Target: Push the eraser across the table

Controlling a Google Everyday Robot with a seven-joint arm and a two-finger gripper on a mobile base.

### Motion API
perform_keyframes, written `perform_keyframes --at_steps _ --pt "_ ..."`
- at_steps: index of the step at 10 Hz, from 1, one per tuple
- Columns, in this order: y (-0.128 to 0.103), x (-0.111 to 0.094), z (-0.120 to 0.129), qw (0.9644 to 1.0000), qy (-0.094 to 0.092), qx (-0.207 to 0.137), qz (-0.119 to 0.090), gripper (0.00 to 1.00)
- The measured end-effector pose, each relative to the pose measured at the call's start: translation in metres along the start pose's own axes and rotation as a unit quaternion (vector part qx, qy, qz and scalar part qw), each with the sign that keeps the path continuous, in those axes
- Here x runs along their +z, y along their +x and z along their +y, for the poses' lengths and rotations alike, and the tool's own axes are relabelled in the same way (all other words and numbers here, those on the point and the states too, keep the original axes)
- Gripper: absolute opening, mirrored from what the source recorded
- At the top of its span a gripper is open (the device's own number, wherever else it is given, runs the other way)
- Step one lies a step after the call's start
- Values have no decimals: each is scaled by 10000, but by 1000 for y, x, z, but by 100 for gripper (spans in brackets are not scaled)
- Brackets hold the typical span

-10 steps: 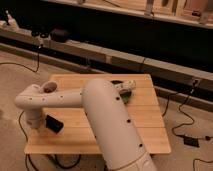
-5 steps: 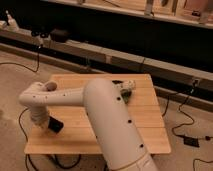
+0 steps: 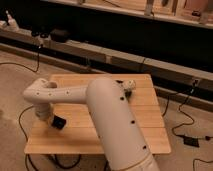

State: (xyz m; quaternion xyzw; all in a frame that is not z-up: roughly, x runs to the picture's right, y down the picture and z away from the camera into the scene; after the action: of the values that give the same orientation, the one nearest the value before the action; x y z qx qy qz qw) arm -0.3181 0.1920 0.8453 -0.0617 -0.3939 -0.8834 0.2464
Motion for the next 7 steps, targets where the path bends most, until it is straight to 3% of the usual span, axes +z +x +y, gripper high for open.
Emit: perform_keyframes --at_steps 3,7 --pt "-4 3 12 9999 -79 125 -38 0" --pt "-8 -10 38 9988 -347 341 -13 0"
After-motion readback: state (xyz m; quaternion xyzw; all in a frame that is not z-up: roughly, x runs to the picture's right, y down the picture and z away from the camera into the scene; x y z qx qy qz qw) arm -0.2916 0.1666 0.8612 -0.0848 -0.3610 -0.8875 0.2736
